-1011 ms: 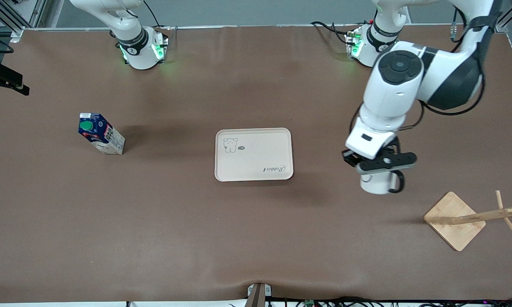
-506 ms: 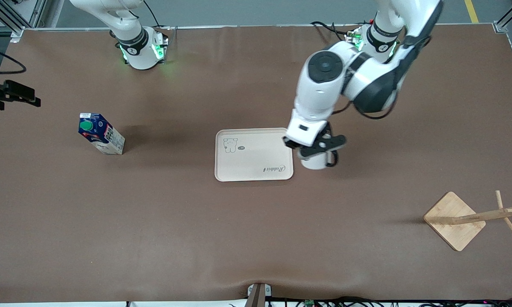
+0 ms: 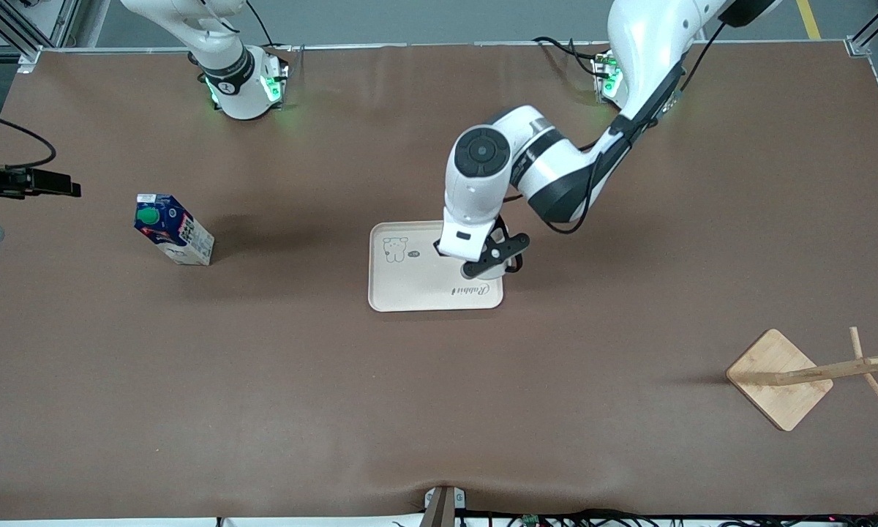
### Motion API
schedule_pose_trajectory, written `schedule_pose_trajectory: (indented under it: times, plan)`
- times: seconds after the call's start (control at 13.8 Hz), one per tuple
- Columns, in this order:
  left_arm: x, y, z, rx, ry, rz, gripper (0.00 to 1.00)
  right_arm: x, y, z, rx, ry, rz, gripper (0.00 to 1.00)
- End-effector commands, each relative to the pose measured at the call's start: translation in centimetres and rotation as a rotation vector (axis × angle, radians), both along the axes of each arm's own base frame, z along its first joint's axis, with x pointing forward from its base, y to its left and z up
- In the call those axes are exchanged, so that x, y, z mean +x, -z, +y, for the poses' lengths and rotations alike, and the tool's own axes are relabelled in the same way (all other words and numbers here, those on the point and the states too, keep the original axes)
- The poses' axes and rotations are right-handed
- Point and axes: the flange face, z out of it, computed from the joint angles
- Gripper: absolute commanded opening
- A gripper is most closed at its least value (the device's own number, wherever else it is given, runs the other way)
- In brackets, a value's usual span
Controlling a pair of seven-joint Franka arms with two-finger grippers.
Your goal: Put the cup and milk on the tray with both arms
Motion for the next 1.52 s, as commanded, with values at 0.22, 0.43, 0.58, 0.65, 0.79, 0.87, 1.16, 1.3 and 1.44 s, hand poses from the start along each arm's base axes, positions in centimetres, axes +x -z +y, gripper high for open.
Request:
schedule_pose_trajectory:
  times: [0.22, 0.43, 0.58, 0.65, 0.79, 0.87, 1.16, 1.3, 1.44]
  plan:
    - [0.6, 4.9, -2.4, -0.085, -0.115, 0.137, 0.0, -2.0, 7.8, 0.2, -0.017, 0.054, -0.011, 1.0]
    - [-0.3, 5.6, -2.9, -0.121, -0.005, 0.194, 0.0, -3.6, 10.7, 0.6, -0.022, 0.076, -0.013, 1.0]
    - [-1.0, 7.4, -2.6, -0.105, 0.08, 0.251, 0.0, -5.0, 12.4, 1.0, -0.02, 0.073, -0.044, 1.0]
    - [-1.4, 7.9, -2.5, -0.086, 0.116, 0.277, 0.0, -5.2, 12.4, 1.4, -0.018, 0.07, -0.047, 1.0]
    - [-1.7, 8.3, -1.7, -0.057, 0.181, 0.318, 0.0, -5.5, 13.5, 2.5, -0.027, 0.081, -0.029, 1.0]
    - [-1.8, 8.5, -1.5, -0.056, 0.211, 0.33, 0.0, -5.7, 14.1, 3.0, -0.031, 0.084, -0.038, 1.0]
    - [-1.6, 9.2, -1.4, -0.088, 0.244, 0.355, 0.0, -6.4, 15.2, 3.3, -0.029, 0.078, -0.031, 1.0]
    - [-1.6, 10.2, -1.2, -0.085, 0.259, 0.364, 0.0, -6.7, 15.7, 3.3, -0.028, 0.078, -0.024, 1.0]
    - [-1.6, 10.7, -1.0, -0.075, 0.255, 0.365, 0.0, -7.4, 16.1, 3.5, -0.027, 0.076, -0.038, 1.0]
